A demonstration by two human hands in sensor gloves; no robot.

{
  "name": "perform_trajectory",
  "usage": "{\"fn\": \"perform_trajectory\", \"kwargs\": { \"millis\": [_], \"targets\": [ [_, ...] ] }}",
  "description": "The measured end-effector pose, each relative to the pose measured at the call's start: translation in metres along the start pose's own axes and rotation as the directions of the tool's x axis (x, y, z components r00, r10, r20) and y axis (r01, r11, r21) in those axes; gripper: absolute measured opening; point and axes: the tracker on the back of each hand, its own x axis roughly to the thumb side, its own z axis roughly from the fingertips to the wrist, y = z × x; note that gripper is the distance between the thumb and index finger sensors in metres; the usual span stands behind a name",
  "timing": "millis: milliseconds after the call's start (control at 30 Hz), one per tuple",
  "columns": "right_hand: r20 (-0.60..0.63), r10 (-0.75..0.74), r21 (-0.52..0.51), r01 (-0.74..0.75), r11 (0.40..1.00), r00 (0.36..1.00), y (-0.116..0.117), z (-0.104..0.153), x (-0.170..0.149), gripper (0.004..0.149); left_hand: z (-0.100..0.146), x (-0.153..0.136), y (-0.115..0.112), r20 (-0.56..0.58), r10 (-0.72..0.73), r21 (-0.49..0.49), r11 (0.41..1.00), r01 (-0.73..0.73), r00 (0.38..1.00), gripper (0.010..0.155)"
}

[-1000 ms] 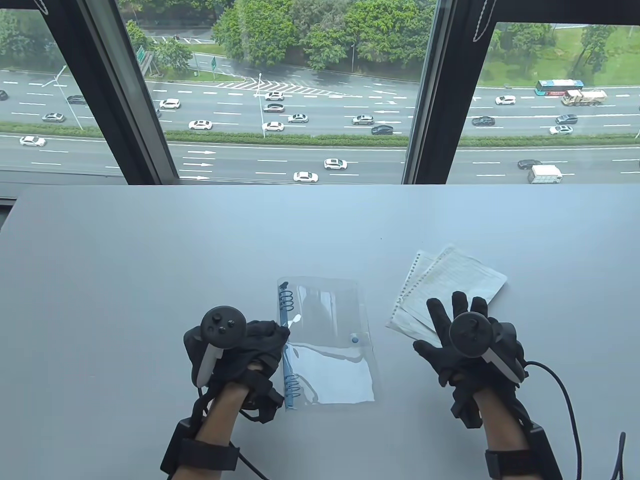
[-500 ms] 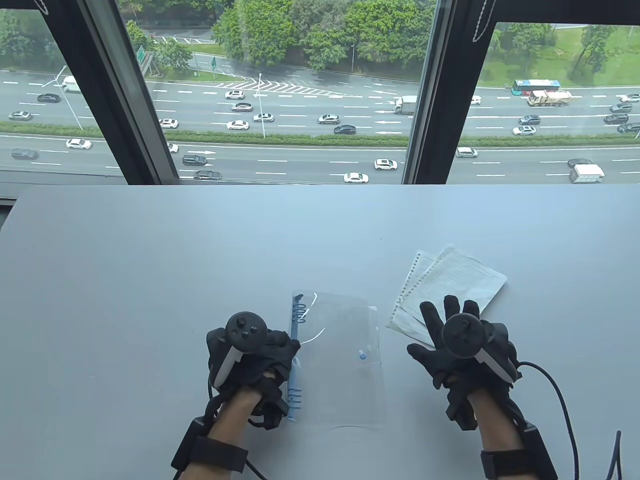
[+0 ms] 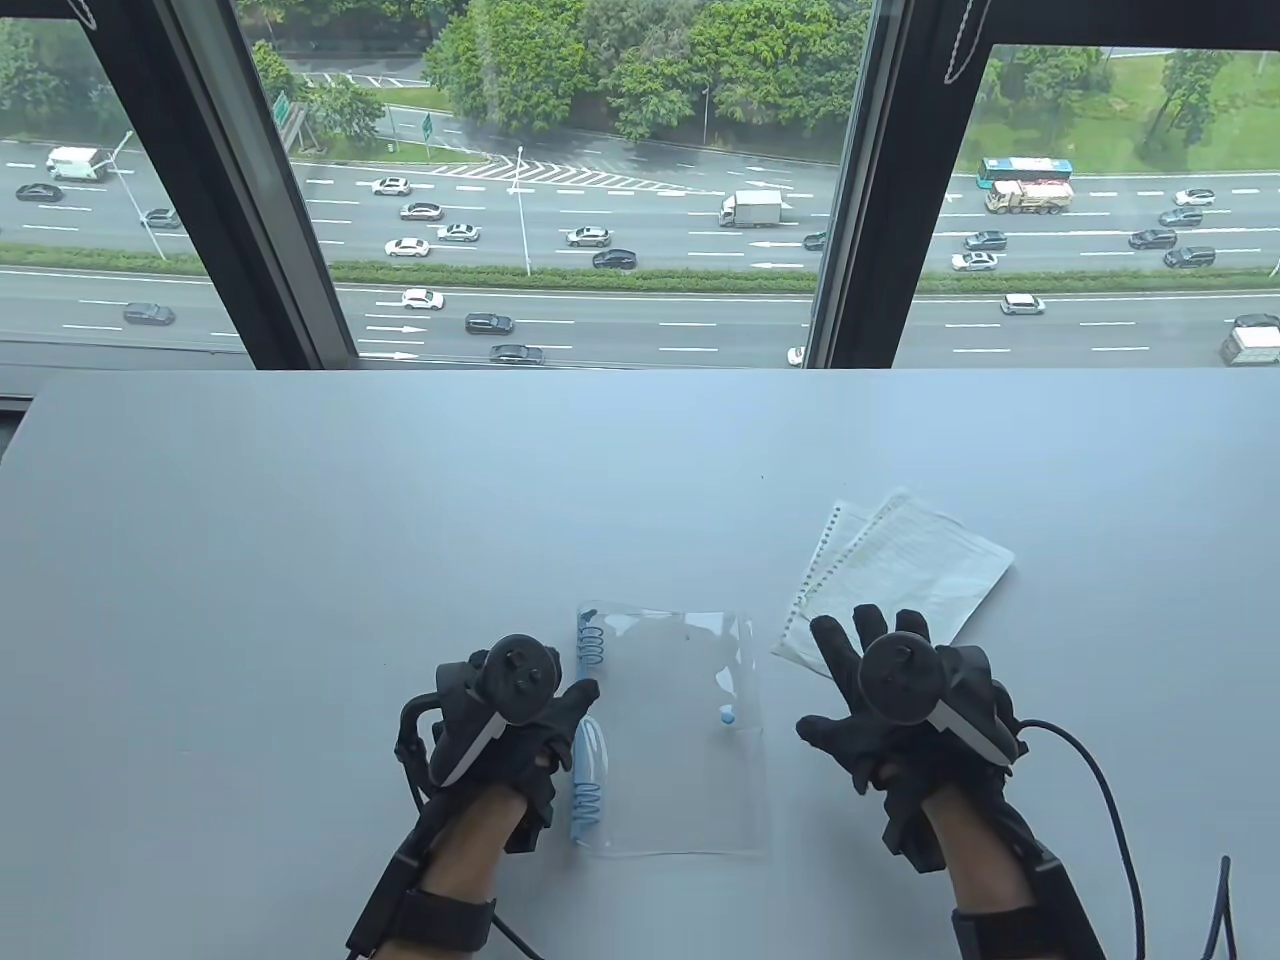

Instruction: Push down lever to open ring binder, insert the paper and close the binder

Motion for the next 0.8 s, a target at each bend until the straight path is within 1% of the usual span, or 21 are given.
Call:
{"fn": "perform_trajectory", "kwargs": {
  "millis": [33, 100, 133, 167, 200, 267, 333, 467, 500, 567, 667, 733, 800],
  "targets": [
    [0.018, 0.016, 0.0, -0.016, 1.0, 1.0, 0.002, 0.001, 0.007, 0.091, 0.002, 0.005, -0.002, 0.023, 0.017, -0.051, 0.999, -0.015, 1.0, 0.082],
    [0.061, 0.071, 0.006, -0.071, 0.997, 0.996, 0.008, 0.001, 0.026, 0.091, 0.003, 0.016, -0.019, 0.132, 0.057, -0.275, 0.961, -0.019, 0.99, 0.092],
    [0.076, 0.088, 0.005, -0.089, 0.996, 0.993, 0.011, 0.001, 0.032, 0.09, 0.003, 0.019, -0.024, 0.133, 0.029, -0.318, 0.948, 0.015, 0.991, 0.096],
    [0.098, 0.117, 0.002, -0.118, 0.993, 0.988, 0.015, 0.001, 0.04, 0.09, 0.002, 0.022, -0.034, 0.13, -0.049, -0.39, 0.916, 0.096, 0.99, 0.1],
    [0.119, 0.146, -0.007, -0.146, 0.989, 0.982, 0.019, 0.001, 0.047, 0.09, 0.001, 0.024, -0.041, 0.16, -0.097, -0.432, 0.888, 0.158, 0.982, 0.103],
    [0.149, 0.189, -0.015, -0.189, 0.982, 0.97, 0.026, 0.0, 0.056, 0.089, -0.002, 0.026, -0.052, 0.213, -0.107, -0.446, 0.874, 0.194, 0.971, 0.105],
    [0.173, 0.217, -0.016, -0.218, 0.976, 0.961, 0.034, -0.001, 0.063, 0.089, -0.003, 0.027, -0.059, 0.212, -0.097, -0.47, 0.862, 0.189, 0.972, 0.106],
    [0.187, 0.257, 0.017, -0.265, 0.964, 0.948, 0.045, -0.005, 0.071, 0.092, -0.007, 0.029, -0.068, 0.252, -0.128, -0.459, 0.857, 0.235, 0.959, 0.106],
    [0.181, 0.264, 0.019, -0.272, 0.962, 0.947, 0.045, -0.006, 0.071, 0.092, -0.007, 0.029, -0.068, 0.254, -0.121, -0.457, 0.859, 0.229, 0.96, 0.106],
    [0.157, 0.263, -0.011, -0.264, 0.964, 0.952, 0.04, -0.007, 0.067, 0.087, -0.006, 0.03, -0.068, 0.249, -0.118, -0.463, 0.857, 0.225, 0.961, 0.106],
    [0.083, 0.253, -0.072, -0.248, 0.966, 0.964, 0.025, -0.007, 0.052, 0.083, -0.006, 0.03, -0.069, 0.246, -0.136, -0.476, 0.846, 0.242, 0.96, 0.106],
    [0.031, 0.218, -0.095, -0.214, 0.972, 0.975, 0.019, -0.007, 0.039, 0.08, -0.005, 0.03, -0.071, 0.23, -0.13, -0.5, 0.834, 0.232, 0.964, 0.106],
    [0.013, 0.194, -0.094, -0.192, 0.977, 0.981, 0.017, -0.007, 0.03, 0.08, -0.005, 0.031, -0.072, 0.226, -0.13, -0.507, 0.83, 0.23, 0.965, 0.106]
  ]
}}
